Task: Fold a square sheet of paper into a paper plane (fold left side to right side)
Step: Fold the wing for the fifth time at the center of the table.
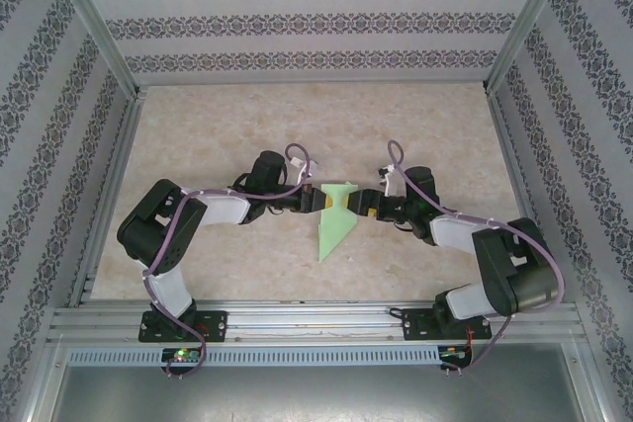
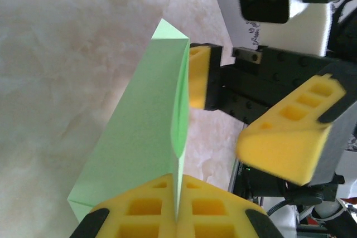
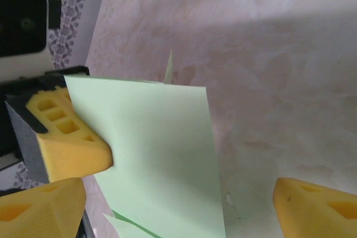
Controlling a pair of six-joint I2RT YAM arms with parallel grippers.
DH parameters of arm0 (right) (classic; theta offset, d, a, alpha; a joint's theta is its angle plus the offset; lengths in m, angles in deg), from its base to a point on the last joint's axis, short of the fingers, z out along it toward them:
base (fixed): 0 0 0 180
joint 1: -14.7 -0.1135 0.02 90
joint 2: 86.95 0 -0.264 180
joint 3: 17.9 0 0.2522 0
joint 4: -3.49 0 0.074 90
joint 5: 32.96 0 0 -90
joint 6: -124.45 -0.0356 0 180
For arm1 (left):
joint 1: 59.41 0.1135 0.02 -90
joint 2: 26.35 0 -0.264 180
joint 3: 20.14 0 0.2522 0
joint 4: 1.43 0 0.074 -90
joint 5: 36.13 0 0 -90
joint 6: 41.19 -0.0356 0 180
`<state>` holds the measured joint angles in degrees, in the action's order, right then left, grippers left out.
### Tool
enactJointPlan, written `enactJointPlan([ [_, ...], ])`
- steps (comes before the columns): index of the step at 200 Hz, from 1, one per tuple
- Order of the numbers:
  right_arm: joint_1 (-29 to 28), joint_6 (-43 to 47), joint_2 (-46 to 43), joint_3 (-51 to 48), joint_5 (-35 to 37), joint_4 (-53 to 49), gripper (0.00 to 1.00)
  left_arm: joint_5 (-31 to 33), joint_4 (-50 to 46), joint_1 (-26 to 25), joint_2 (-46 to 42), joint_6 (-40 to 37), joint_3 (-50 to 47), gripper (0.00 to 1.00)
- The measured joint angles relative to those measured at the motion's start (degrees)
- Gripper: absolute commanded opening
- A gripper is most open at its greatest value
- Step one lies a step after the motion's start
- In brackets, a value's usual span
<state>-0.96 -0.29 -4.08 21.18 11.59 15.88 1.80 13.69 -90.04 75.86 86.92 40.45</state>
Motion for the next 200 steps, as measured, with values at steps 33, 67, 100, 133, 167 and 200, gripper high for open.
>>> enactJointPlan([
  [33,-1.9,-0.2,3.8,0.0,-1.8,3.5,0.71,-0.3,0.3,0.0,0.0,0.0,-0.2,0.0],
  [67,-2.2,-0.9,4.8,0.2,-2.9,5.0,0.6,0.0,0.1,0.0,-0.1,-0.7,-0.2,0.0],
  [100,-2.0,-1.1,4.8,0.6,-3.2,5.7,0.48,0.9,-1.5,0.3,-0.6,-1.8,-0.2,0.0],
  [133,-1.3,-1.2,4.8,0.8,-3.5,5.9,0.38,1.7,-2.5,0.8,-0.6,-2.2,-0.2,0.0],
  [167,-0.9,-1.2,4.8,1.1,-3.5,5.8,0.19,2.1,-2.9,0.8,-0.6,-2.8,-0.2,0.13],
  [200,-0.9,-1.8,6.0,2.1,-3.4,5.8,0.0,4.2,-5.4,1.2,-1.2,-4.6,-0.3,0.39],
])
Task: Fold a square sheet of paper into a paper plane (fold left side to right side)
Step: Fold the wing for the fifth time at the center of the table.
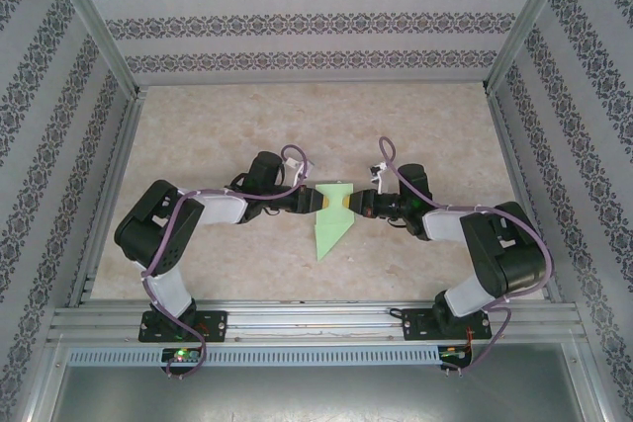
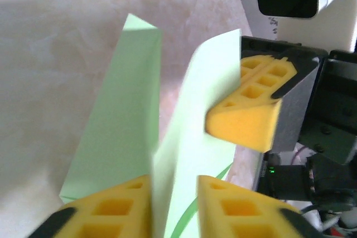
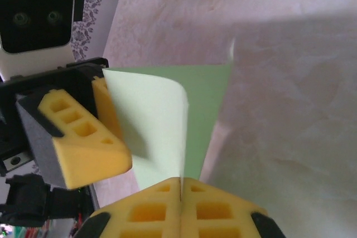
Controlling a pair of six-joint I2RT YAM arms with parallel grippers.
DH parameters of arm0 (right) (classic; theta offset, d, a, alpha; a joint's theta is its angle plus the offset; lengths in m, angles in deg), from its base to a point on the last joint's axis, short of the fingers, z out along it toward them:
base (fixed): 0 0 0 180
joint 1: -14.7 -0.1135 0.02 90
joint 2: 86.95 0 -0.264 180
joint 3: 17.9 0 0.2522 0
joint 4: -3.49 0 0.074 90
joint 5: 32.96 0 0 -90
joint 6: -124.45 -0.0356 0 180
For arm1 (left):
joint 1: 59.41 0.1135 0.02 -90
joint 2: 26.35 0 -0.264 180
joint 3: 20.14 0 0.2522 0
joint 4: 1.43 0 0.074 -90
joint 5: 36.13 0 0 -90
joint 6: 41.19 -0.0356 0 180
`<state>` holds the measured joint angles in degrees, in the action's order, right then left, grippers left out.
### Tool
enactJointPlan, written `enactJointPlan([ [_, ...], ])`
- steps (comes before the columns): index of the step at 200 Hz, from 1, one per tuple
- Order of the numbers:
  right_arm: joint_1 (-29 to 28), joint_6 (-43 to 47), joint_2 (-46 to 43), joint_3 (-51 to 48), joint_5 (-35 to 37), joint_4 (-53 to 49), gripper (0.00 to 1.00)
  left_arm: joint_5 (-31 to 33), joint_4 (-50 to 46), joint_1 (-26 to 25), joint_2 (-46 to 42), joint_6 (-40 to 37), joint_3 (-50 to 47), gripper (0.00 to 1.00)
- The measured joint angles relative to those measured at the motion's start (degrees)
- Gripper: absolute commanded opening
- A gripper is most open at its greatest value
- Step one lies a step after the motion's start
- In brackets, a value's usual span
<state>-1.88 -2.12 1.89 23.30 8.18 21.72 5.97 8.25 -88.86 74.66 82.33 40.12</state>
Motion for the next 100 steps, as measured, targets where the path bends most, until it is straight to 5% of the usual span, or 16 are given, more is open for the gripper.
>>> enactJointPlan([
  [35,0.3,-1.5,2.5,0.7,1.4,-0.5,0.0,5.7,-6.9,0.7,-5.7,-3.4,-0.1,0.53],
  [100,0.3,-8.7,4.0,2.3,5.4,-5.2,0.0,21.6,-24.9,-2.4,-22.1,-14.4,-0.1,0.55],
])
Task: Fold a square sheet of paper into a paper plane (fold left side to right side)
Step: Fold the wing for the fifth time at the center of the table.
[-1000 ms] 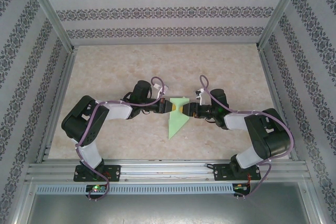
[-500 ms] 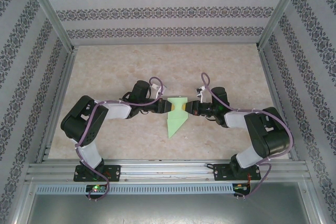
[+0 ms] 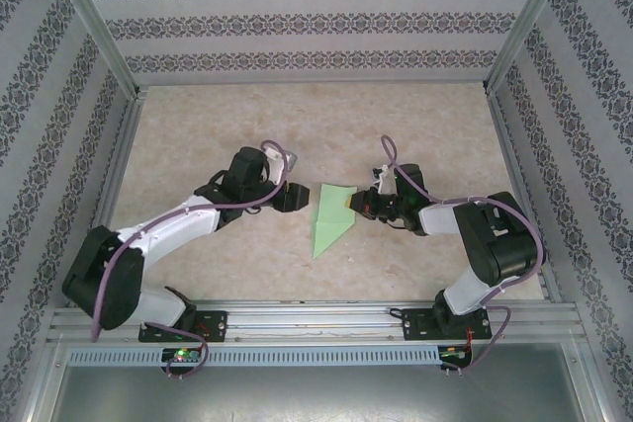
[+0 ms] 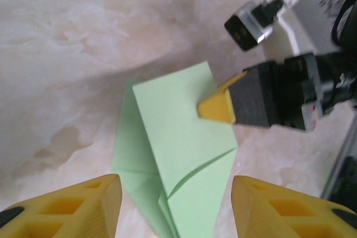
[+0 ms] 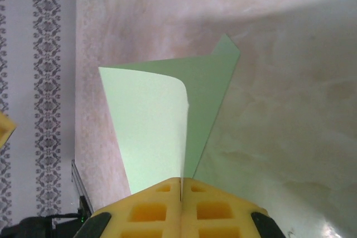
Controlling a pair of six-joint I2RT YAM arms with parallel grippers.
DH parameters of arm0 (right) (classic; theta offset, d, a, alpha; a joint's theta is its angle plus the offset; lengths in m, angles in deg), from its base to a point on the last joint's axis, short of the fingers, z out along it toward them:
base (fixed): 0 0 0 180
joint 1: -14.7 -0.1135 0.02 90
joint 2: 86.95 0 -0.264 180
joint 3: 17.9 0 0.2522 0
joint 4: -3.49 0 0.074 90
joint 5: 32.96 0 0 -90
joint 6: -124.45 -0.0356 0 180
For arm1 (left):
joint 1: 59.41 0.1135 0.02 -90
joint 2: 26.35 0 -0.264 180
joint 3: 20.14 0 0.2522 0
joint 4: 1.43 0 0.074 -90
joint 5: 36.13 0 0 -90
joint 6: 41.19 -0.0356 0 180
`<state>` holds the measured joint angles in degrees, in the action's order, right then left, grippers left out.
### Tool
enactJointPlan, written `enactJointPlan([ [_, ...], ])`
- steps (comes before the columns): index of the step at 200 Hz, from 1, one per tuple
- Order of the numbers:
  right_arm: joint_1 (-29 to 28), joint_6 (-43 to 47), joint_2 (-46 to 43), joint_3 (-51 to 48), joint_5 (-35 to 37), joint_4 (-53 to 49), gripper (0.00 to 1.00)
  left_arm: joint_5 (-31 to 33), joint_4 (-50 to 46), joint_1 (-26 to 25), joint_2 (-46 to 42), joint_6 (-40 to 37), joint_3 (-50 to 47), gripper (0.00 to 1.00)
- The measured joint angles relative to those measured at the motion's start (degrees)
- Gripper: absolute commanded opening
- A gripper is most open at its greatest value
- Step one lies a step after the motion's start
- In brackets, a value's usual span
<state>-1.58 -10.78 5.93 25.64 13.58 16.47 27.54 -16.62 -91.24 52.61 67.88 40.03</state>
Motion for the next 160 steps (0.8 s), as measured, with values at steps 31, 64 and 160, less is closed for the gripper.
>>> enactJointPlan([
  [31,0.0,-3.4,-0.8,1.7,2.1,-4.2,0.0,7.8,-8.4,-8.7,-0.4,-4.2,1.4,0.56],
  [64,-0.5,-5.6,-1.8,3.4,3.7,-8.4,0.0,15.1,-14.3,-17.6,3.7,-6.9,6.1,0.58],
  [160,-2.0,-7.6,-2.2,5.4,6.2,-13.4,0.0,29.6,-20.3,-26.5,19.5,-10.4,16.2,0.6],
])
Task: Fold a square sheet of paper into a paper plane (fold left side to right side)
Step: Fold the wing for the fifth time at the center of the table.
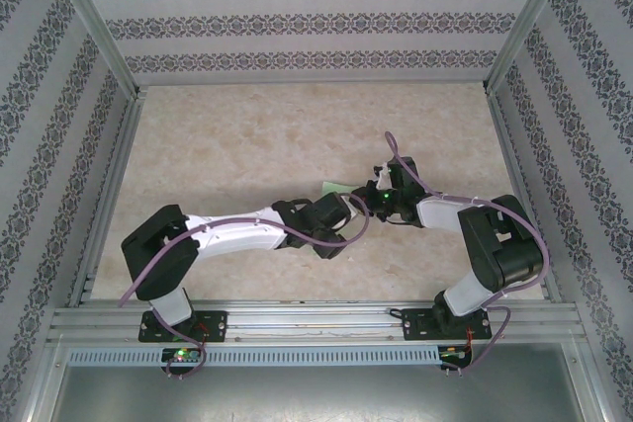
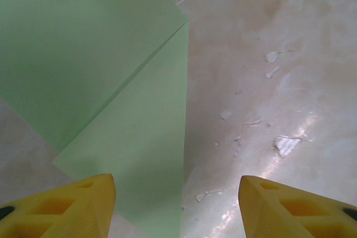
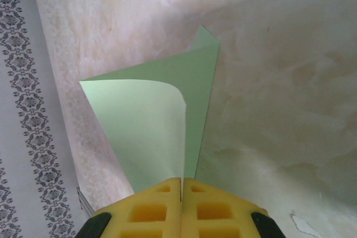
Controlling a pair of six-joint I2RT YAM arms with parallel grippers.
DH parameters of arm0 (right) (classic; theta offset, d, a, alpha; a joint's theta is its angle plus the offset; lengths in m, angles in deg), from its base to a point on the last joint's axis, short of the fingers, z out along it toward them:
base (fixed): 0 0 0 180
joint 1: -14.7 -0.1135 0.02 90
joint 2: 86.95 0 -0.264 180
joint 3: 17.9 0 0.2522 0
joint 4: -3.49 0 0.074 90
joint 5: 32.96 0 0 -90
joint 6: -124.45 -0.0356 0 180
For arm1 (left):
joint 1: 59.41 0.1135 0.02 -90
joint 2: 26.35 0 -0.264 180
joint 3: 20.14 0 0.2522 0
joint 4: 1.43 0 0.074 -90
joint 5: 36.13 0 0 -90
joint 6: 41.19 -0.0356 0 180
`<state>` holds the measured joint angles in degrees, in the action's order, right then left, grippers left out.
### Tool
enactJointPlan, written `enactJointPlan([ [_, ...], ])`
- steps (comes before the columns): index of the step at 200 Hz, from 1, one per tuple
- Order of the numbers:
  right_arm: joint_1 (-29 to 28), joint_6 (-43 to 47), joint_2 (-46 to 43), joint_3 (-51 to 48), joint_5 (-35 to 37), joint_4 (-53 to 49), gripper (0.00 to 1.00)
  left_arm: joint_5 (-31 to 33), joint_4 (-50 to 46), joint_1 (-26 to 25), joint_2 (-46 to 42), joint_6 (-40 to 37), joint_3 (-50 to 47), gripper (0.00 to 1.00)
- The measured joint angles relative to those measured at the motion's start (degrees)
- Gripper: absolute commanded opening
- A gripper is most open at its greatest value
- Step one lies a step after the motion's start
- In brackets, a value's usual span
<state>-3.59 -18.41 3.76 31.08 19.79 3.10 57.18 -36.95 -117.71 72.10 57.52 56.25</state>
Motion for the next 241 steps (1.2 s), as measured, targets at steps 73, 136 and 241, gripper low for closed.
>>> enactJointPlan([
  [73,-0.7,-0.9,0.0,1.1,0.4,-1.1,0.0,7.7,-0.6,-0.6,5.6,-2.5,1.3,0.58],
  [136,-1.5,-1.3,1.1,2.3,0.6,-1.2,0.0,10.3,-0.6,-0.6,7.5,-3.9,2.4,0.44],
  [241,-1.5,-1.2,2.5,2.7,1.6,-2.2,0.15,10.8,-0.6,-0.6,7.6,-4.0,2.4,0.13],
])
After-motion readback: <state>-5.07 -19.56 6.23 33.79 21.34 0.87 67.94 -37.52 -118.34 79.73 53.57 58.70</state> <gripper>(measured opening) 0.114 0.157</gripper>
